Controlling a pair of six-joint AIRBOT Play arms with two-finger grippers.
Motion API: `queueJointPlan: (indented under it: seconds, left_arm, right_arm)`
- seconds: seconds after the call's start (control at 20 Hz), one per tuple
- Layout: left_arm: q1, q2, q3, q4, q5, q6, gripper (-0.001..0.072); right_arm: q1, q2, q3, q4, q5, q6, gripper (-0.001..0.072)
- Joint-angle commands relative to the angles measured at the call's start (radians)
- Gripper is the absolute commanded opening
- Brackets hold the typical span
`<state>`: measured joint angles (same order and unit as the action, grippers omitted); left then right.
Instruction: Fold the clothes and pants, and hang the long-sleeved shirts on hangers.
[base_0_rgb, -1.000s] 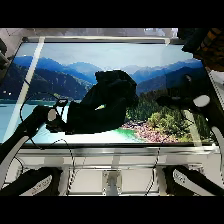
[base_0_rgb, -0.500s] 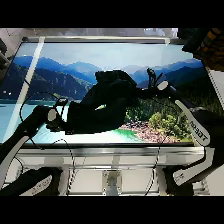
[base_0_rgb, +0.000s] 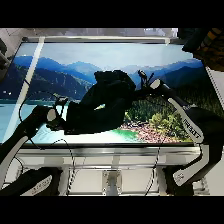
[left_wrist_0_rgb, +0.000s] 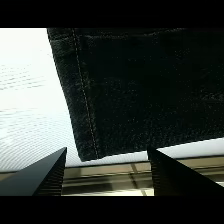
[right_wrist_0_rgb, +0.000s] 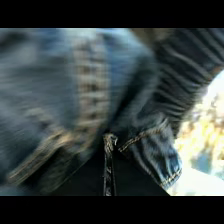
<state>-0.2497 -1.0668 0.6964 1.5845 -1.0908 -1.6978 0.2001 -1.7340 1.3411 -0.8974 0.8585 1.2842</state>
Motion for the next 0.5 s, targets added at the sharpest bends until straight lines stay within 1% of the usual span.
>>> queueJointPlan:
  seconds: [0.0,0.1,0.2,0.3,0.45]
  left_arm:
    - [0.0,0.064,0.002,0.0,0.026,0.0,0.057]
    - [0.0,0.141,0.002,0.001,0.051,0.0,0.057]
    - [0.0,0.223,0.002,0.004,0.077,0.0,0.057]
    - [0.0,0.298,0.002,0.005,0.09,0.001,0.057]
    - [0.0,0.379,0.002,0.005,0.088,0.0,0.057]
  right_arm:
    - [0.0,0.098,0.077,-0.139,0.064,0.049,0.0015]
    - [-0.001,0.219,0.1,-0.342,0.077,0.122,0.0014]
    - [-0.008,0.339,0.099,-0.529,0.142,0.174,0.0014]
    - [-0.036,0.443,0.098,-0.624,0.259,0.177,0.0014]
    - [-0.085,0.574,0.098,-0.698,0.389,0.169,0.0014]
